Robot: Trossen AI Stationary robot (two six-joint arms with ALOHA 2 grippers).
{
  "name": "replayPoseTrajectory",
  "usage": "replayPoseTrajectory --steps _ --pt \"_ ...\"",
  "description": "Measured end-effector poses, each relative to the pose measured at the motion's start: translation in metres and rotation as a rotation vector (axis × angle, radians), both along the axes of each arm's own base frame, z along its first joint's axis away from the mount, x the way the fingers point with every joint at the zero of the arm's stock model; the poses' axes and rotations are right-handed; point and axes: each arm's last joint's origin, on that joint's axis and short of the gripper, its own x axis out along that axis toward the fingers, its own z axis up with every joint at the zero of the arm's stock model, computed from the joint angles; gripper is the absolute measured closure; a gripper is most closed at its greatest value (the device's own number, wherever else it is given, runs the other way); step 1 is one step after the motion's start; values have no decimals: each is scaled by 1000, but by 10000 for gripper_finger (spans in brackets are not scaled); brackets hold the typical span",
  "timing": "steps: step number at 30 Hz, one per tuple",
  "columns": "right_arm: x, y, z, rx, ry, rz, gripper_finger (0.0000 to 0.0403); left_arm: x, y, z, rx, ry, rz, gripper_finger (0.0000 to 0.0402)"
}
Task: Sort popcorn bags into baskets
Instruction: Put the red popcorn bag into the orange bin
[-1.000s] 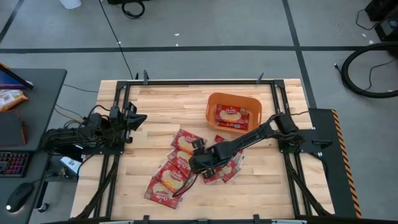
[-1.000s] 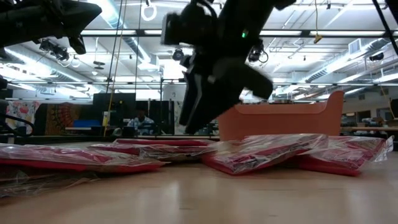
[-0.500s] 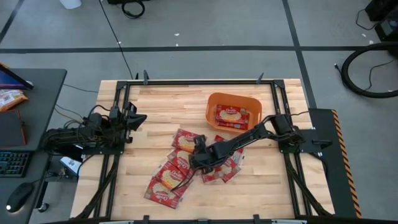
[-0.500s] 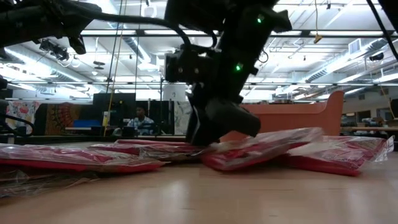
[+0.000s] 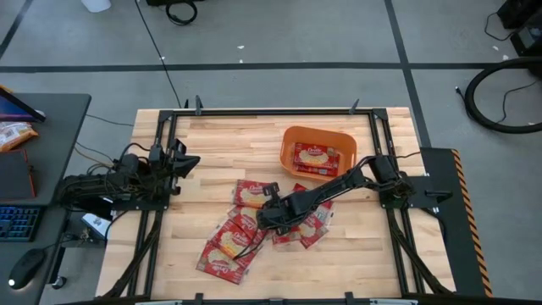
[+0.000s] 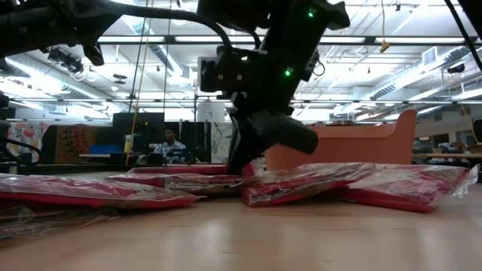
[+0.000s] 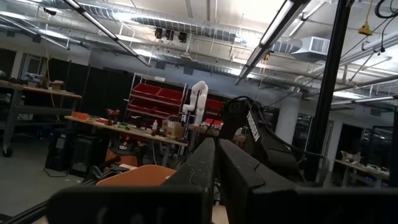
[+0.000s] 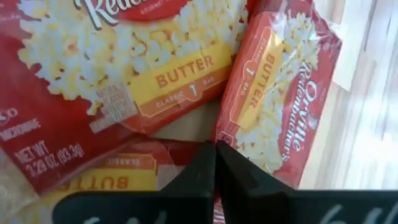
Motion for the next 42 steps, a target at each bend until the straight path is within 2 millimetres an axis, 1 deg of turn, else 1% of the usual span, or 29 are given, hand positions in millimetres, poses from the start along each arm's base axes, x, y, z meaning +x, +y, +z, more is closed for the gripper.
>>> replayPoseTrajectory --steps 2,5,7,11,13,17,23,26,31,35,39,42 --pt "1 1 6 -12 16 4 396 0 0 0 0 0 0 377" --pt "2 5 19 -57 32 3 395 0 0 0 0 0 0 377" --pt "-1 6 29 -103 76 0 397 0 0 0 0 0 0 377" --pt "-5 8 55 -219 132 -21 398 0 0 0 0 0 0 377" --pt "-9 9 66 -253 166 -40 399 0 0 0 0 0 0 377" --pt "-17 8 87 -265 219 -107 400 0 0 0 0 0 0 377" --pt "-34 5 104 -320 274 -208 400 0 0 0 0 0 0 377" --pt "-45 7 119 -347 245 -232 399 0 0 0 0 0 0 377" --pt "-65 6 158 -311 125 -265 399 0 0 0 0 -1 0 377" --pt "-82 -1 189 -324 21 -281 399 0 0 0 0 0 0 377" --pt "-100 -10 217 -372 -92 -308 399 0 0 0 0 0 -1 377" --pt "-109 -17 229 -374 -134 -330 399 0 0 0 0 -1 0 377"
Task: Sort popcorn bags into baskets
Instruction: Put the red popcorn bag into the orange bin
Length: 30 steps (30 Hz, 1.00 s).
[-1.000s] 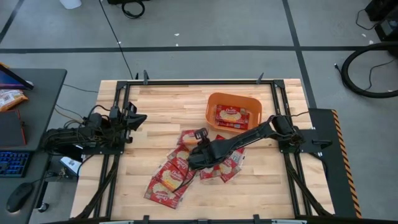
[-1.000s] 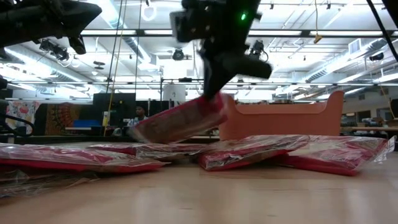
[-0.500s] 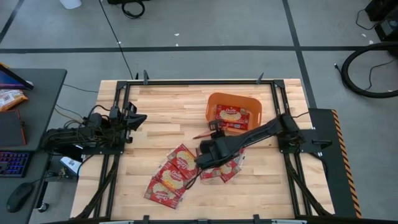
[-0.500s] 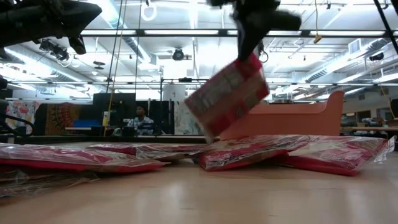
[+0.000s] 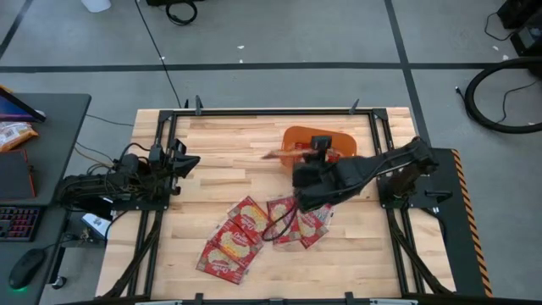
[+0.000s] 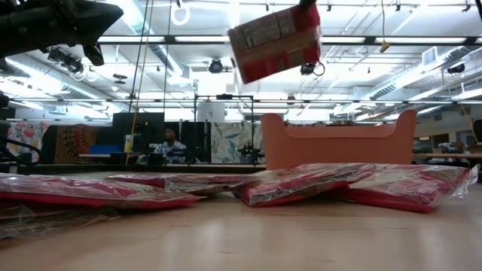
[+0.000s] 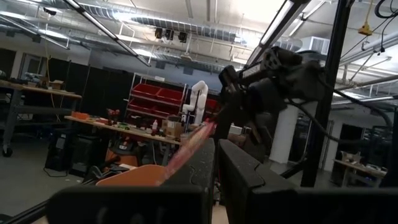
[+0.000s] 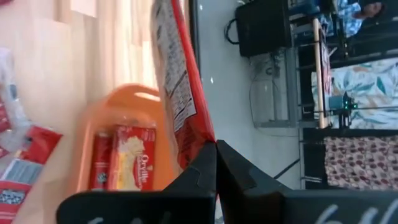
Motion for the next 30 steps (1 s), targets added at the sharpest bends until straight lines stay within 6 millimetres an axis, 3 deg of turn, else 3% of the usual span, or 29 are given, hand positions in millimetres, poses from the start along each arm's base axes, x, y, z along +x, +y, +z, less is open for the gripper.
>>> replayPoseTrajectory --steps 5,11,17,25,30 --pt "-15 -15 -11 -1 18 -60 398 0 0 0 0 -1 0 377" --pt "-42 -37 -47 -14 69 -155 398 0 0 0 0 0 0 377" --pt "-65 -62 -91 4 13 -189 398 0 0 0 0 0 0 377" --pt "-72 -94 -151 81 41 -123 398 0 0 0 0 0 0 377" --pt "-74 -99 -165 253 83 -101 378 0 0 0 2 1 1 377"
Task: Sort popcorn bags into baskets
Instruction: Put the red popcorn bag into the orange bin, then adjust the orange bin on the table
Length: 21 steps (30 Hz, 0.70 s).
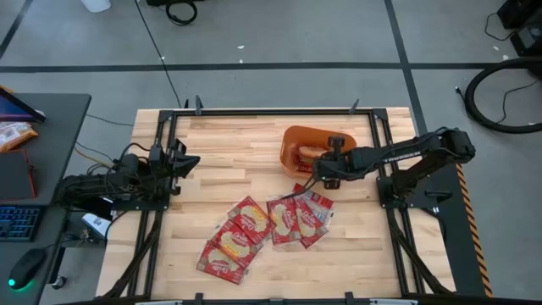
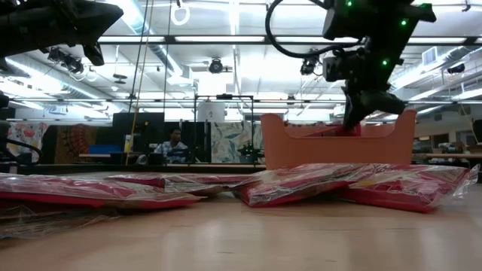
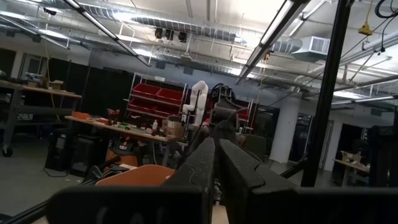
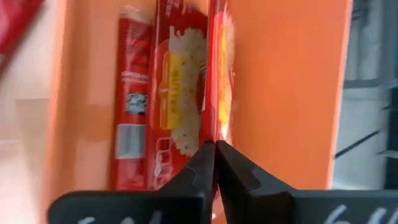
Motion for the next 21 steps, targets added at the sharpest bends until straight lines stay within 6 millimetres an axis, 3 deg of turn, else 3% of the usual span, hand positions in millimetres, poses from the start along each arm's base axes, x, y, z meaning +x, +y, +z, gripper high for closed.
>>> replayPoseTrajectory --steps 7,12,16,21 --pt "4 -1 29 77 -27 -48 337 0 0 0 17 2 8 377" --pt "14 -12 51 254 -122 -78 327 0 0 0 15 2 7 377" --pt "22 -20 46 246 -162 -80 323 0 0 0 13 1 6 377" --pt "39 -37 23 253 -218 -123 323 0 0 1 13 -3 6 377"
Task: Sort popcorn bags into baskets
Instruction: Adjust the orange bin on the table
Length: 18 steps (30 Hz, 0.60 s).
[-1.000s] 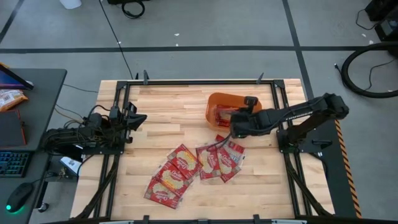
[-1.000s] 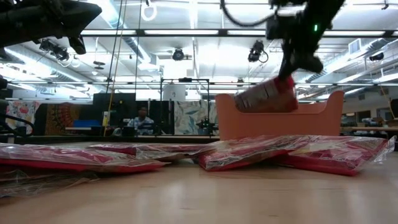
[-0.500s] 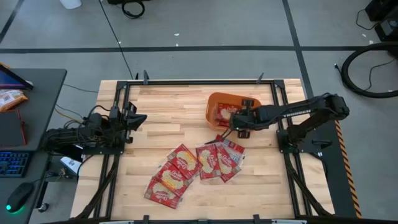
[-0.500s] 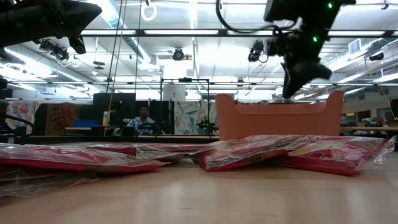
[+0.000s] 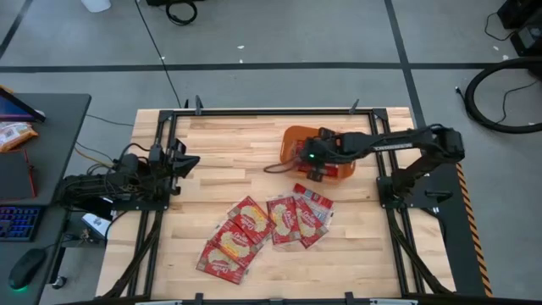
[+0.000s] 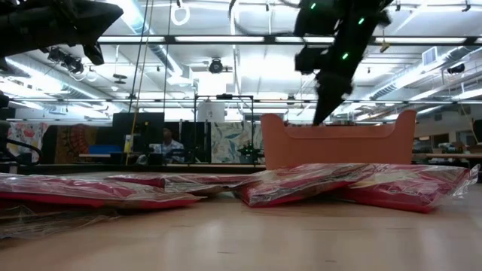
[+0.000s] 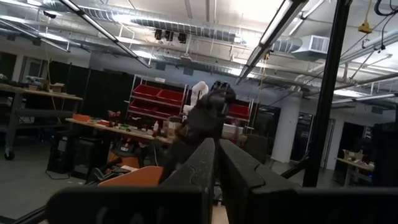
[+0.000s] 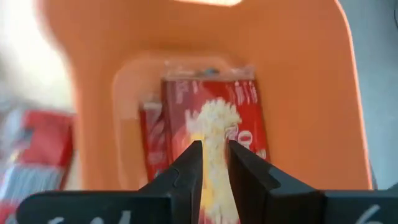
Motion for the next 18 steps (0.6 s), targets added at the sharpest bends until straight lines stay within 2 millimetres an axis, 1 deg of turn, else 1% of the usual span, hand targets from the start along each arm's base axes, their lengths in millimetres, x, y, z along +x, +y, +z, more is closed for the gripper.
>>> replayPoseTrajectory --steps 3,7,10,13,16,18 --pt "18 -13 -18 4 -37 -17 322 0 0 0 -1 1 -1 377" --pt "37 -32 -41 -1 -70 9 323 1 0 0 -10 3 -5 377" --pt "48 -47 -52 -11 -93 30 322 1 0 0 -9 4 -5 377" --pt "64 -57 -55 7 -143 88 323 1 0 0 1 5 3 377" --pt "83 -63 -52 0 -214 157 323 1 0 0 3 5 10 377" --pt "96 -66 -47 -25 -241 181 322 1 0 0 2 5 12 377"
